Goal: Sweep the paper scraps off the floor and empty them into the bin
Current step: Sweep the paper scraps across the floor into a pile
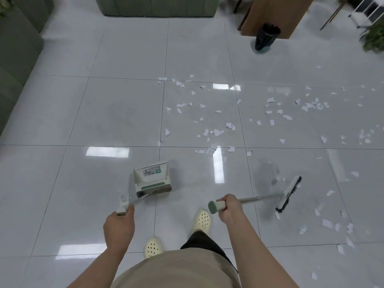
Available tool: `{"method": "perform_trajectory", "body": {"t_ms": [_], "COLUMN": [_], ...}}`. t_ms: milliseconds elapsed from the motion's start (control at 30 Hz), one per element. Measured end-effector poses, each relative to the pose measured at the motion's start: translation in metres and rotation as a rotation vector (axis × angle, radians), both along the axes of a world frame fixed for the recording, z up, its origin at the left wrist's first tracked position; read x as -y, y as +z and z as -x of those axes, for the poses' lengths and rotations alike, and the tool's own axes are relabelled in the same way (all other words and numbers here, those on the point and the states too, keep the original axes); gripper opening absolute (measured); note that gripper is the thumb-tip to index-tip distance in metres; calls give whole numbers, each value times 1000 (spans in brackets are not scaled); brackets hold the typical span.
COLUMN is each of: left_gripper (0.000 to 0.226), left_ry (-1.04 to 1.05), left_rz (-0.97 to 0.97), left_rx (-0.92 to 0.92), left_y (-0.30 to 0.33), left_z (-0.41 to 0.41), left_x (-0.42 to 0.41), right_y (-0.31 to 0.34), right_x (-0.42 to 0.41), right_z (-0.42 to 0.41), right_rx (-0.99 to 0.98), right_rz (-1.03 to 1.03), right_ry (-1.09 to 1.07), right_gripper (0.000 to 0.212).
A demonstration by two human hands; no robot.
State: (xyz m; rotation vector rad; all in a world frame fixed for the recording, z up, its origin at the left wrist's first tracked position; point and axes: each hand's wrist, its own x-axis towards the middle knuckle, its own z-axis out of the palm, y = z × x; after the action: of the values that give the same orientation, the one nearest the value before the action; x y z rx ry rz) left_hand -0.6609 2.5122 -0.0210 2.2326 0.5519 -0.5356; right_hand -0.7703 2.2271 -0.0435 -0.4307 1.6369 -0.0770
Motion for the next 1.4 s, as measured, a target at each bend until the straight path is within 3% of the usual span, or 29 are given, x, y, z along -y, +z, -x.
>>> {"method": "perform_trajectory", "body": {"t_ms": [100,400,633,767,1067,1400], "left_gripper": [45,58,56,60,57,57], "left_ry": [-19,108,172,163,112,22], "left_rz": [-9,-38,-78,-111,-127,-84], "left_rx": [10,24,45,50,43,14], "left_y": [2,13,19,18,10,6], "left_z": [-5,-6,1,2,-12,-55], "left_x": [33,79,90,98,124,142], "right_y": [3,40,35,28,0,27], "right_x": [24,27,53,82,163,183], "right_z": [-22,-105,-139,-136,-88,-128], "right_rx": [73,264,547,589,422,48], "right_rz": [29,-90,-395,-528,-445,-56], "right_ry": [-2,346,254,168,54,321], "right_gripper": [12,15,27,29,23,20]}}
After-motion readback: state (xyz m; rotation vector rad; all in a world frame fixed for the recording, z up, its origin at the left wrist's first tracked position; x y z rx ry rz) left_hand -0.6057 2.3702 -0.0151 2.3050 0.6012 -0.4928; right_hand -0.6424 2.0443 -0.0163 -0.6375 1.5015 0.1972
